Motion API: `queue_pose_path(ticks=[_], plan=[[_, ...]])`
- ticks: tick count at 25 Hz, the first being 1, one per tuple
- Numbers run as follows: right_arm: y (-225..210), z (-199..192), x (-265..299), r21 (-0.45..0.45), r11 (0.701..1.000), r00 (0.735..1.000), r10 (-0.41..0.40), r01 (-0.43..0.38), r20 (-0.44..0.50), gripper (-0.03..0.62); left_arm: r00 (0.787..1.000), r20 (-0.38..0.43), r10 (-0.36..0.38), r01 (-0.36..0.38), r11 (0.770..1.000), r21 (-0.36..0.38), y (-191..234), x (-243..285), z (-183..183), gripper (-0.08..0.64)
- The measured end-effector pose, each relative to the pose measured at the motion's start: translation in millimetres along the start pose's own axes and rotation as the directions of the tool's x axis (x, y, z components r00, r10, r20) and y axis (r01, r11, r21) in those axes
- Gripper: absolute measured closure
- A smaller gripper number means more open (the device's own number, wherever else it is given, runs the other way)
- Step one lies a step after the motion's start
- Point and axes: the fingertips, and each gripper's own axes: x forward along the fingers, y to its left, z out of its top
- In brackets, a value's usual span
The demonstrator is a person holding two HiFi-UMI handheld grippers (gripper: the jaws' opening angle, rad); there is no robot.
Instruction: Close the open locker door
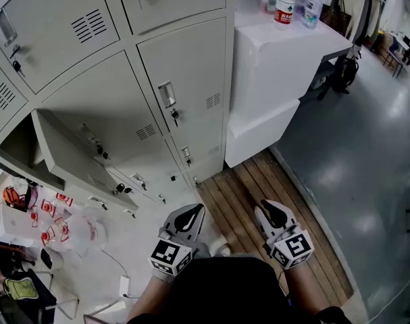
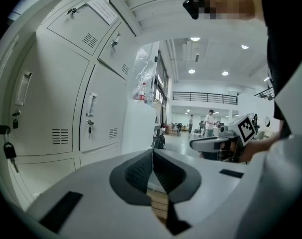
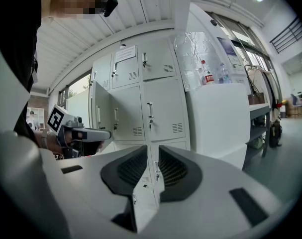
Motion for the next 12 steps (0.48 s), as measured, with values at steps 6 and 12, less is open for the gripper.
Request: queue_pose_path(ticks=[6, 12], plan=[[2.6, -3.4, -1.2, -0.003, 1.0, 1.0, 0.001, -0.001, -0.002, 0.505, 1.0, -0.007, 0.006, -0.006, 1.0, 0.0, -0.5, -2.3, -3.0, 0.535], [2.9, -4.5, -4.1, 0.004, 1.0, 1.0, -0.001, 0.001, -0.004, 0.505, 1.0, -0.012, 0.004, -0.004, 1.0, 0.004, -3.5, -2.6, -4.3, 0.536]])
